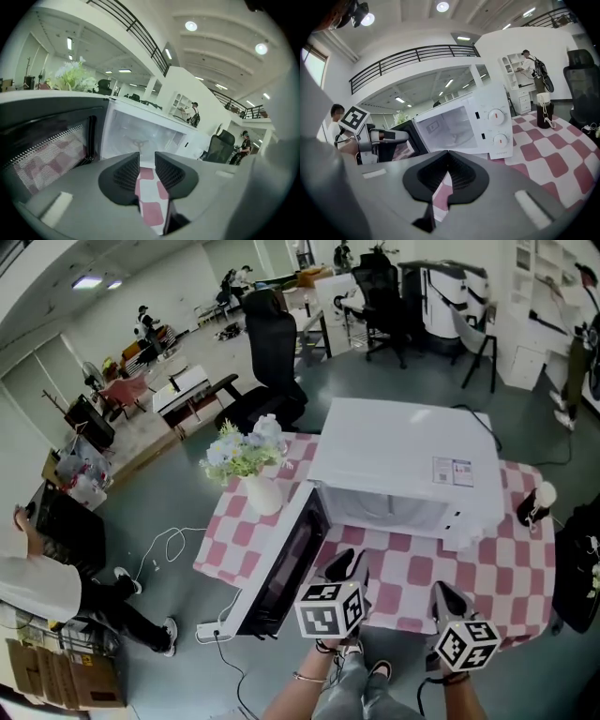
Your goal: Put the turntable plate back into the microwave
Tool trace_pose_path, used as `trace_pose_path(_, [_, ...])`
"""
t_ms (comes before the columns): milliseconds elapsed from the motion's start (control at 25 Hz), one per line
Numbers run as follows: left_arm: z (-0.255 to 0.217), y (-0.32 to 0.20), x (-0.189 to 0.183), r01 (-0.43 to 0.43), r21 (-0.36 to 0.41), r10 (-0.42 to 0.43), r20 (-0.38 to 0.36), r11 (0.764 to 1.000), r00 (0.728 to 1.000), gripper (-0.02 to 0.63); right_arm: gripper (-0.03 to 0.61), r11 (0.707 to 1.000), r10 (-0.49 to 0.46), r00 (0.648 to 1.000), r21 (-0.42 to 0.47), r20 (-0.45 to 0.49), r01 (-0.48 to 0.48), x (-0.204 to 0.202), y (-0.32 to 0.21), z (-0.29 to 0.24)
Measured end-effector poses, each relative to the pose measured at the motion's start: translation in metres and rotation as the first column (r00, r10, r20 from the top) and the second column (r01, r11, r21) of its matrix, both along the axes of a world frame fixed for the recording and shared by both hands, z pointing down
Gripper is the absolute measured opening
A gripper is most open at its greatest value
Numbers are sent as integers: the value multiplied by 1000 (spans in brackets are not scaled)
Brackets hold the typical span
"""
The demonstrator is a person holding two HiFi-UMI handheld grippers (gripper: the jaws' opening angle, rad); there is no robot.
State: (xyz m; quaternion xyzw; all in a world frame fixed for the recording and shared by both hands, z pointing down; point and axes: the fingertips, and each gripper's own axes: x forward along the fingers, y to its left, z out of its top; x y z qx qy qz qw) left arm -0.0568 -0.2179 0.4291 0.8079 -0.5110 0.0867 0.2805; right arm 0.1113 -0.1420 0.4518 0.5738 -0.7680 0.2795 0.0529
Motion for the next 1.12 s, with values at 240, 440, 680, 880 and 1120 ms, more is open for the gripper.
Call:
trace_pose_path(240, [-33, 22, -20, 47, 70, -49, 27, 996, 998, 59, 9, 998, -10, 1000, 60, -20, 11, -6, -1, -36])
trace_pose_path(440, [-49, 37, -34, 68, 114, -73, 44, 991, 996, 2, 9, 993, -10, 998, 113, -59, 17, -4, 2, -64])
trace_pose_path(680, [-69, 44, -43, 79, 176, -87, 41, 981, 995, -2, 9, 983, 25, 996, 181, -88, -9, 0, 3, -101])
trace_pose_path(880, [-83, 41, -36, 80, 221, -88, 25, 972, 996, -2, 9, 973, 82, 983, 228, -162, -43, 8, 2, -119])
trace_pose_path(1120, [-87, 34, -30, 75, 235, -83, 25, 969, 996, -2, 9, 963, 107, 982, 260, -157, -63, 13, -3, -131])
